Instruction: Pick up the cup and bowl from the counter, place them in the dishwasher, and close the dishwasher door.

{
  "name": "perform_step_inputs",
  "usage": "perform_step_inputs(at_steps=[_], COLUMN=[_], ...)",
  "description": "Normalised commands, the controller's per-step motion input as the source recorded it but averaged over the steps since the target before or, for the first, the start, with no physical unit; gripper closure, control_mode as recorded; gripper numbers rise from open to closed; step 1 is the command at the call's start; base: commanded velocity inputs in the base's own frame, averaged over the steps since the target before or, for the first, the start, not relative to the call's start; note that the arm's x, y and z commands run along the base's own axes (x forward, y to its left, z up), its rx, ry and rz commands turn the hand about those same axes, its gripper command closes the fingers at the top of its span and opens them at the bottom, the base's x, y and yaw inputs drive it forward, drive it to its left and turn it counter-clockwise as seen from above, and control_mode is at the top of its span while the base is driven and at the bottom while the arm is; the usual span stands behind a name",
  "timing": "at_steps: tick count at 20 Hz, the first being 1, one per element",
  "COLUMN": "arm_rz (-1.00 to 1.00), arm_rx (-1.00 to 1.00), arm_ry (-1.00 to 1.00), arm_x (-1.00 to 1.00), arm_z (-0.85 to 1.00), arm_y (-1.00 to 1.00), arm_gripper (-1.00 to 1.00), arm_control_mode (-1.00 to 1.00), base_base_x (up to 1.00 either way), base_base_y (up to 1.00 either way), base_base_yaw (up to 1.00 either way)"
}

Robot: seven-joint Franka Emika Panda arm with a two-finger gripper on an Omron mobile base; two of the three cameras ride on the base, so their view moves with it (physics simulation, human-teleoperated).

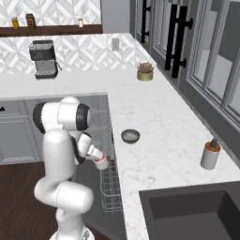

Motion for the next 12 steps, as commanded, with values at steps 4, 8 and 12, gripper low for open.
perform_step_inputs(at_steps=[4,8,12], arm_rz=[-0.11,-0.08,-0.04], arm_rx=[-0.05,-0.02,0.0], arm_ry=[0.02,0.0,0.0], arm_x=[0.53,0.28,0.24], arm_z=[-0.22,-0.21,-0.18], arm_y=[-0.07,-0.03,-0.35], arm_gripper=[1.0,1.0,1.0], arm_control_mode=[-1.0,-1.0,-1.0], base_base_x=[0.0,0.0,0.0], base_base_y=[0.0,0.0,0.0], base_base_yaw=[0.0,0.0,0.0])
